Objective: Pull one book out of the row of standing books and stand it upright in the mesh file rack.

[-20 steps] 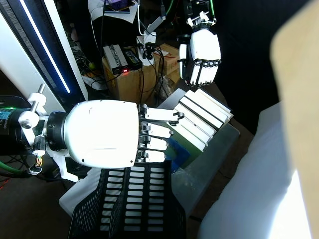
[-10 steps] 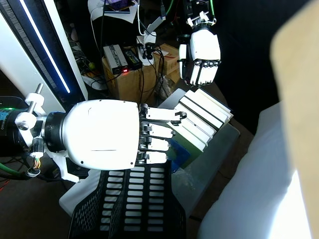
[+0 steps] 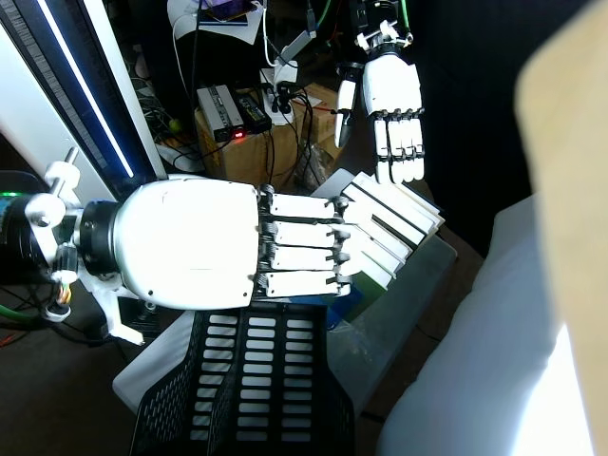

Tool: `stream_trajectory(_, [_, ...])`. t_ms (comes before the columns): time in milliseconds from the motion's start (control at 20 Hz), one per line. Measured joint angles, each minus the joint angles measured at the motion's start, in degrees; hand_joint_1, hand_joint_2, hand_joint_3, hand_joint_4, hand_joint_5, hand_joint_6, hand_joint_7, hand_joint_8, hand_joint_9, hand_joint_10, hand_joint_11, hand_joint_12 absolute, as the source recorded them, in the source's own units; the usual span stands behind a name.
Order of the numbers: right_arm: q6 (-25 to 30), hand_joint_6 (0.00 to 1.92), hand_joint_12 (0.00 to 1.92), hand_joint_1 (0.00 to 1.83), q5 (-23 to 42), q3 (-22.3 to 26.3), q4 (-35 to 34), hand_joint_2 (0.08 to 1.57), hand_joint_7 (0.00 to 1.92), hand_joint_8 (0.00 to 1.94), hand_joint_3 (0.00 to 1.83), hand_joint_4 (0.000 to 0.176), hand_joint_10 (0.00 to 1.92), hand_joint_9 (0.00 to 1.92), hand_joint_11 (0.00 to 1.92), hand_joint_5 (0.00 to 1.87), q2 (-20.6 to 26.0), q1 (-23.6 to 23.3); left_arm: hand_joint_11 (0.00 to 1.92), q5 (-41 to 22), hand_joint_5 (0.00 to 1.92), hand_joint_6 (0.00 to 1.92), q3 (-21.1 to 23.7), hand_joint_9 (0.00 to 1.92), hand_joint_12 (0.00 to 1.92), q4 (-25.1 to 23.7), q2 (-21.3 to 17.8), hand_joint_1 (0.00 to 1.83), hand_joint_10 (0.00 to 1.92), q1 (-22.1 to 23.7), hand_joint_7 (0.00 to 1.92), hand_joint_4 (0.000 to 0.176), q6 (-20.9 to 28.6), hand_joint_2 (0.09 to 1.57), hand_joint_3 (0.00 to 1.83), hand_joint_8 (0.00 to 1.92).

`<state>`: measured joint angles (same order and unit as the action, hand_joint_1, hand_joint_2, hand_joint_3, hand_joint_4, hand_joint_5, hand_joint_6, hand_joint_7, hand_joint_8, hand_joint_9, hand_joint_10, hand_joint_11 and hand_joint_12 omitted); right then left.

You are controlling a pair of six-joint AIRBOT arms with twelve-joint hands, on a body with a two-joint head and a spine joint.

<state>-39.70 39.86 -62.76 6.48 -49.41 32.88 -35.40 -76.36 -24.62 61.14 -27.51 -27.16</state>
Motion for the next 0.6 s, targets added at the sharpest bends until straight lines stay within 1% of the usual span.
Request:
stream_trajectory(50, [-0.9, 0.0, 0.03, 0.41, -1.14, 0.48, 0.76, 1.26, 0.0, 0.0, 0.0, 0.0, 0.0, 0.0, 0.05, 0.0, 0.55, 0.0, 0.0, 0.5, 0.0, 0.0, 0.0, 0.0, 0.0, -1.01, 0.0, 0.14, 0.0, 0.48, 0.0, 0.035, -0.07, 1.35, 0.0, 0.0])
stream_trajectory(100, [-1.27, 0.0, 0.24, 0.41, -2.49, 0.59, 1.73, 1.24, 0.0, 0.0, 0.0, 0.0, 0.0, 0.0, 0.01, 0.0, 0.7, 0.0, 0.0, 1.42, 0.0, 0.0, 0.0, 0.0, 0.0, -2.64, 0.0, 0.11, 0.0, 1.31, 0.0, 0.05, -0.07, 1.33, 0.0, 0.0])
stream_trajectory(150, [-1.36, 0.0, 0.21, 0.45, -4.17, 0.59, 2.73, 1.23, 0.0, 0.0, 0.0, 0.0, 0.0, 0.0, 0.0, 0.0, 0.7, 0.0, 0.0, 2.38, 0.0, 0.0, 0.0, 0.0, 0.0, -4.33, 0.02, 0.12, 0.0, 2.08, 0.0, 0.048, -0.04, 1.33, 0.0, 0.0])
stream_trajectory(200, [-1.38, 0.0, 0.09, 0.45, -5.79, 0.61, 3.87, 1.22, 0.0, 0.0, 0.0, 0.0, 0.0, 0.0, 0.0, 0.0, 0.7, 0.02, 0.0, 3.21, 0.0, 0.0, 0.0, 0.0, 0.0, -5.95, 0.02, 0.13, 0.0, 2.73, 0.0, 0.046, -0.02, 1.33, 0.0, 0.0])
stream_trajectory(250, [-1.38, 0.0, 0.03, 0.45, -7.34, 0.61, 4.9, 1.21, 0.0, 0.0, 0.0, 0.0, 0.0, 0.0, 0.0, 0.0, 0.68, 0.07, 0.0, 4.11, 0.0, 0.0, 0.0, 0.0, 0.0, -7.1, 0.11, 0.14, 0.0, 3.3, 0.0, 0.046, 0.0, 1.33, 0.0, 0.0])
stream_trajectory(400, [-1.49, 0.0, 0.02, 0.45, -10.16, 0.33, 6.95, 1.21, 0.0, 0.0, 0.0, 0.0, 0.0, 0.0, 0.0, 0.0, 0.31, 0.07, 0.0, 7.17, 0.0, 0.0, -1.14, 0.0, 0.0, -11.3, 1.49, 0.14, 0.0, 4.68, 0.0, 0.046, 1.84, 1.33, 0.0, 0.0])
stream_trajectory(450, [-1.49, 0.0, 0.0, 0.43, -10.6, 0.22, 7.15, 1.22, 0.0, 0.0, 0.0, 0.0, 0.0, 0.0, 0.0, 0.0, -0.04, 0.04, 0.0, 8.04, 0.0, 0.0, -1.27, 0.0, 0.0, -12.2, 1.64, 0.19, 0.0, 5.11, 0.0, 0.034, 1.99, 1.32, 0.0, 0.0])
stream_trajectory(500, [-1.49, 0.0, 0.0, 0.53, -11.47, 0.04, 7.52, 1.19, 0.0, 0.0, 0.0, 0.0, 0.0, 0.0, 0.0, 0.0, -0.48, 0.07, 0.0, 8.48, 0.02, 0.01, -1.38, 0.0, 0.0, -13.33, 1.92, 0.2, 0.0, 5.53, 0.0, 0.043, 2.03, 1.28, 0.0, 0.0])
stream_trajectory(550, [-1.49, 0.0, 0.0, 0.51, -11.96, -0.02, 7.74, 1.19, 0.0, 0.0, 0.0, 0.0, 0.0, 0.0, 0.0, 0.0, -0.68, 0.07, 0.0, 9.03, 0.04, 0.01, -1.46, 0.0, 0.0, -13.99, 2.19, 0.2, 0.0, 5.95, 0.0, 0.045, 2.14, 1.27, 0.0, 0.0])
stream_trajectory(600, [-1.49, 0.0, 0.0, 0.53, -12.37, -0.2, 7.76, 1.19, 0.0, 0.0, 0.0, 0.0, 0.0, 0.0, 0.0, 0.0, -1.09, 0.07, 0.0, 9.33, 0.05, 0.01, -1.68, 0.0, 0.0, -14.91, 2.45, 0.16, 0.0, 6.27, 0.0, 0.046, 2.62, 1.27, 0.0, 0.0])
